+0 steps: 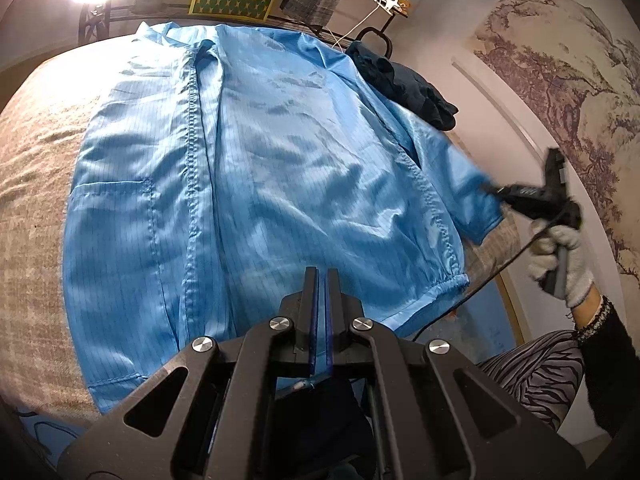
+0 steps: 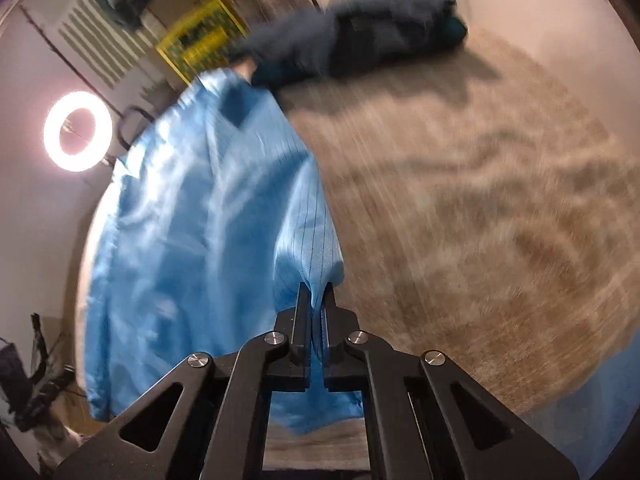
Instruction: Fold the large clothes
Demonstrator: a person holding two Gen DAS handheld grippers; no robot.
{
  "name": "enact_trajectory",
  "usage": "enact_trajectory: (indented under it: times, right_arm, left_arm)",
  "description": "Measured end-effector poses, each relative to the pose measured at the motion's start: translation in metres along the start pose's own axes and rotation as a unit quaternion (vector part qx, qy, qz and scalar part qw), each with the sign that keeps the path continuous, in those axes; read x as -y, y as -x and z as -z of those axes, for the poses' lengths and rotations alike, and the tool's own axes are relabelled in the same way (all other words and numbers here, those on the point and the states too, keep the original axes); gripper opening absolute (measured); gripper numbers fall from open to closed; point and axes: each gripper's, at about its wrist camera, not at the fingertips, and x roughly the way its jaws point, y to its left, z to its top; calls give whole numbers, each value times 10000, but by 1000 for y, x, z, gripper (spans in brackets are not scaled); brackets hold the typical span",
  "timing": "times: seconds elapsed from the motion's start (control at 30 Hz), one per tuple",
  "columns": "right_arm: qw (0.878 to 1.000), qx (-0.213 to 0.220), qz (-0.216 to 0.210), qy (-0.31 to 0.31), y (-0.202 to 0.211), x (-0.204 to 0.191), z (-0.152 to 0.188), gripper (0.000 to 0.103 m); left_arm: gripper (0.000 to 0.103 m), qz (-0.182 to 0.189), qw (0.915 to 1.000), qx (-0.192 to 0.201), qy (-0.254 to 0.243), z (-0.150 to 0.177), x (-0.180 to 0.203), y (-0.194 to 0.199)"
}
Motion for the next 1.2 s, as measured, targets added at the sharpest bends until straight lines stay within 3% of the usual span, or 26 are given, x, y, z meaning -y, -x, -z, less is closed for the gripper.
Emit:
enact_trajectory:
  times: [0.1,0.17,0.23,0.4,0.47,0.53,0.67,0.7,0.77,0.8,0.83,0.87,0.93,0.97,1.03,1.1,1.2]
  right_arm:
    - [9946,680,-643,-451,44,8,-8,1]
    - [9813,1149,-1214,-958,72,22,-10,1]
    - [9750,1462,-1312,-1039,86,23,-14,1]
    - [9835,1560,-870,-270,83,-16,-19,1]
    - [9861,1519,-601,319,82,-41,-16,1]
    - [9837,1472,-484,908,77,-67,-7,1]
    - [9701,1084,-706,2052,60,-120,25,1]
    - [9650,915,-772,2335,52,-133,35,1]
    - [9435,445,-814,3182,30,-166,68,1]
    - [9297,259,-748,3597,20,-180,84,1]
    - [9065,-12,-678,4167,6,-195,109,1]
    - [8910,-188,-618,4494,-3,-203,124,1]
    - [8646,-464,-482,4979,-19,-212,147,1]
    - [8596,-531,-439,5063,-23,-213,151,1]
    - [8638,-593,-394,4988,-26,-208,148,1]
    - [8768,-586,-458,4751,-23,-201,138,2]
    - [8955,-762,-842,4303,-16,-191,120,15]
  left_arm:
    - [0,21,10000,-15,55,0,-3,-1]
    - [0,5,10000,-22,51,0,-3,-2]
    - [0,-12,10000,-32,39,0,-3,-3]
    - [0,-36,10000,-20,37,0,-3,-3]
    - [0,-53,10000,10,57,-1,-4,-3]
    - [0,-84,9999,37,114,-3,-8,-1]
    - [0,-131,9995,73,282,-6,-18,1]
    - [0,-142,9994,78,317,-6,-20,1]
    - [0,-180,9990,89,389,-7,-24,1]
    - [0,-194,9989,90,415,-7,-26,1]
    - [0,-208,9988,88,444,-7,-27,1]
    - [0,-214,9987,88,457,-7,-28,1]
    - [0,-228,9986,77,474,-6,-30,0]
    - [0,-233,9986,67,476,-6,-30,0]
    - [0,-225,9986,29,486,-5,-30,-2]
    - [0,-179,9986,-20,497,-5,-28,-4]
    - [0,-104,9988,-79,468,-6,-22,-8]
